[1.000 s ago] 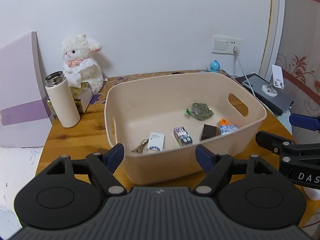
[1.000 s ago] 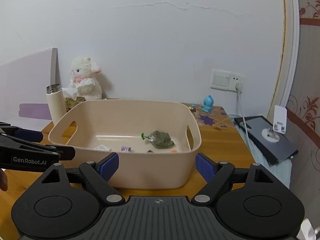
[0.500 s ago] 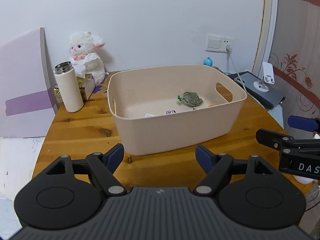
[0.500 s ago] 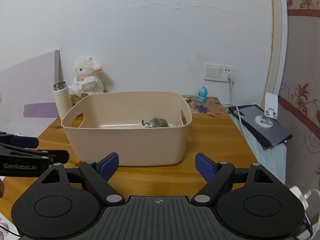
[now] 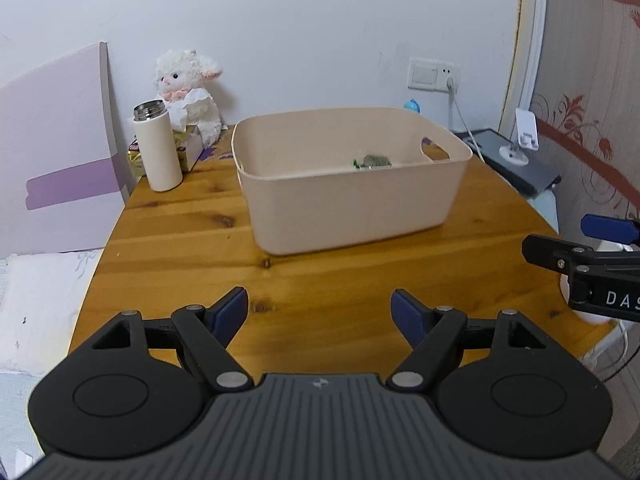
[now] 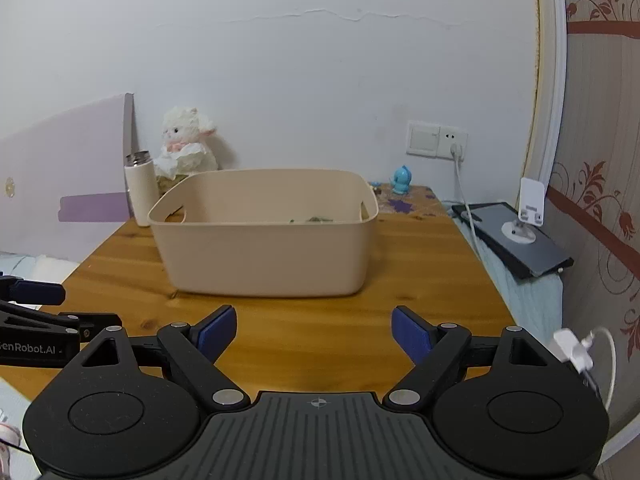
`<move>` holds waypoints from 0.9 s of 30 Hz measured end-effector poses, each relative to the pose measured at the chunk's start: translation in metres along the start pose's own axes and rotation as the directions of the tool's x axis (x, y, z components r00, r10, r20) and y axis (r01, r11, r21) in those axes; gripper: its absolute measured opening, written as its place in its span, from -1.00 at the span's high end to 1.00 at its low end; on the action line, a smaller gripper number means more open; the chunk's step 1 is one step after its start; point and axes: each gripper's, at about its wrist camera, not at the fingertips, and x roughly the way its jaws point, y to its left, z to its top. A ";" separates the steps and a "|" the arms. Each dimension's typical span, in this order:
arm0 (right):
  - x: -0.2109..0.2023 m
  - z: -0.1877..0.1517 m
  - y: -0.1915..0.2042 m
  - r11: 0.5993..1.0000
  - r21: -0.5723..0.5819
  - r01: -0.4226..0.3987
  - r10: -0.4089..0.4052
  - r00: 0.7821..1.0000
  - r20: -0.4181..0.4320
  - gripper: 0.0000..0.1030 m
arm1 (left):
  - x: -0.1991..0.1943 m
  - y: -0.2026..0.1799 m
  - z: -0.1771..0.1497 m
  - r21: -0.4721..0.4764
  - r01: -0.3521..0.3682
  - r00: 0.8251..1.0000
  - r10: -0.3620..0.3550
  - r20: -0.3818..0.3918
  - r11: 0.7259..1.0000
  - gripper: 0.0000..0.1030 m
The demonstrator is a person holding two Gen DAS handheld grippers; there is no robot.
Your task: Organize objects
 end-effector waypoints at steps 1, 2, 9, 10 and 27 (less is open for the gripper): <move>-0.002 -0.002 0.000 1.000 0.000 -0.003 0.003 1.000 -0.003 -0.67 | -0.003 -0.001 -0.003 0.001 0.003 1.000 -0.003 -0.004 1.000 -0.55; -0.005 -0.005 0.001 1.000 -0.003 -0.006 0.006 1.000 -0.007 -0.67 | -0.006 -0.001 -0.005 -0.002 0.006 1.000 -0.006 -0.007 1.000 -0.55; -0.022 -0.018 0.002 1.000 -0.023 -0.006 0.006 1.000 -0.021 -0.67 | -0.021 -0.007 -0.015 -0.002 0.029 1.000 -0.029 -0.010 1.000 -0.55; -0.024 -0.019 0.002 1.000 -0.025 -0.005 0.005 1.000 -0.022 -0.67 | -0.023 -0.008 -0.017 0.001 0.031 0.999 -0.031 -0.012 1.000 -0.55; -0.041 -0.029 -0.011 1.000 -0.020 0.017 -0.018 1.000 -0.012 -0.67 | -0.044 -0.011 -0.019 0.007 0.023 1.000 -0.023 -0.019 1.000 -0.55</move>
